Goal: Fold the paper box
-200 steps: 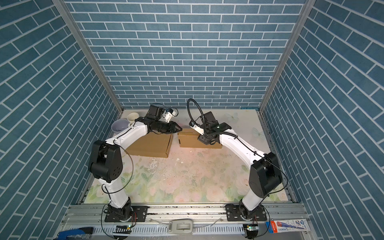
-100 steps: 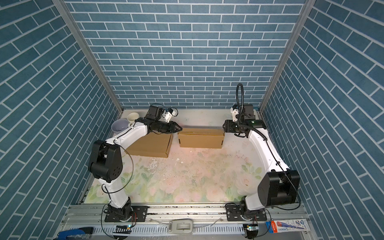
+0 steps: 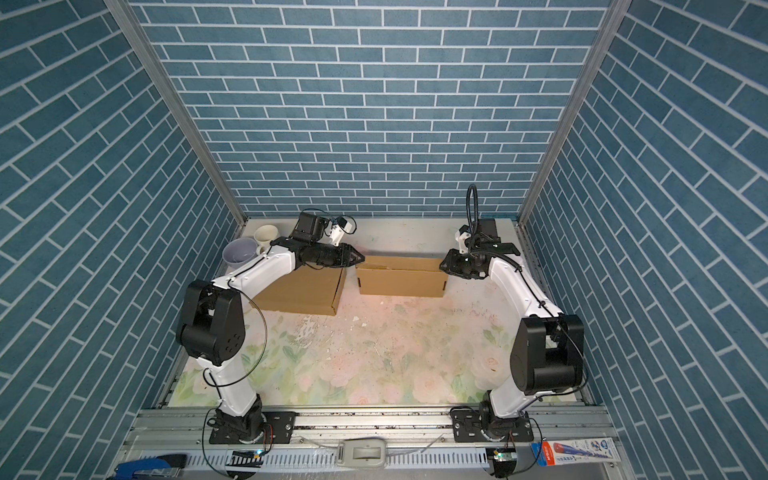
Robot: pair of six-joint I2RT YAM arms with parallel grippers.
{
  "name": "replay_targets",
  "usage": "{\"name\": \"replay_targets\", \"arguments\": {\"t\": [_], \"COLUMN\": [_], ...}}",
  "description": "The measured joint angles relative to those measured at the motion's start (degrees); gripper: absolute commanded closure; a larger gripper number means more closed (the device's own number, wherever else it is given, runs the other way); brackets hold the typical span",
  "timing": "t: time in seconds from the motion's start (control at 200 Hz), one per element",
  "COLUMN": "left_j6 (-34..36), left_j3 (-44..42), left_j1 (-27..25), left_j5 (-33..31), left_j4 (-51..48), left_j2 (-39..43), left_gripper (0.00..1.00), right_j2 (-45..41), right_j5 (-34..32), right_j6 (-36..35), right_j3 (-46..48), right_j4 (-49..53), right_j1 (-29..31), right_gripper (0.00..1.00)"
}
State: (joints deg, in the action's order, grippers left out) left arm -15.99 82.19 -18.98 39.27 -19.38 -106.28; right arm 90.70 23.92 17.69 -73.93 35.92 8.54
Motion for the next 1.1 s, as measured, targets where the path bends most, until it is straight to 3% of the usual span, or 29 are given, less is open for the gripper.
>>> {"name": "replay_targets", "arguments": {"t": [0.635,0.85,1.1], "left_j6": [-0.5,-0.7,-1.9], "left_j3": [-2.7,-6.3,-15.9], "left_j1": [-0.4,-1.2,-4.7], "left_j5": [-1.2,-1.7,-3.6], "left_j4": [1.7,3.3,4.5], "left_j2": [2.1,4.6,12.6], "left_gripper": [0.53,0.54,0.48], "right_j2": [-1.6,-5.3,-12.8], "right_j5": [0.4,1.0,3.5], "right_j6": [0.5,1.3,3.4], "right_j3": [2.3,6.8,14.8], "right_j4": [-2.4,-4.2,-3.2], "right_j1": [0.0,-0.1,0.5], "right_gripper": [0.65,0.57,0.38]}}
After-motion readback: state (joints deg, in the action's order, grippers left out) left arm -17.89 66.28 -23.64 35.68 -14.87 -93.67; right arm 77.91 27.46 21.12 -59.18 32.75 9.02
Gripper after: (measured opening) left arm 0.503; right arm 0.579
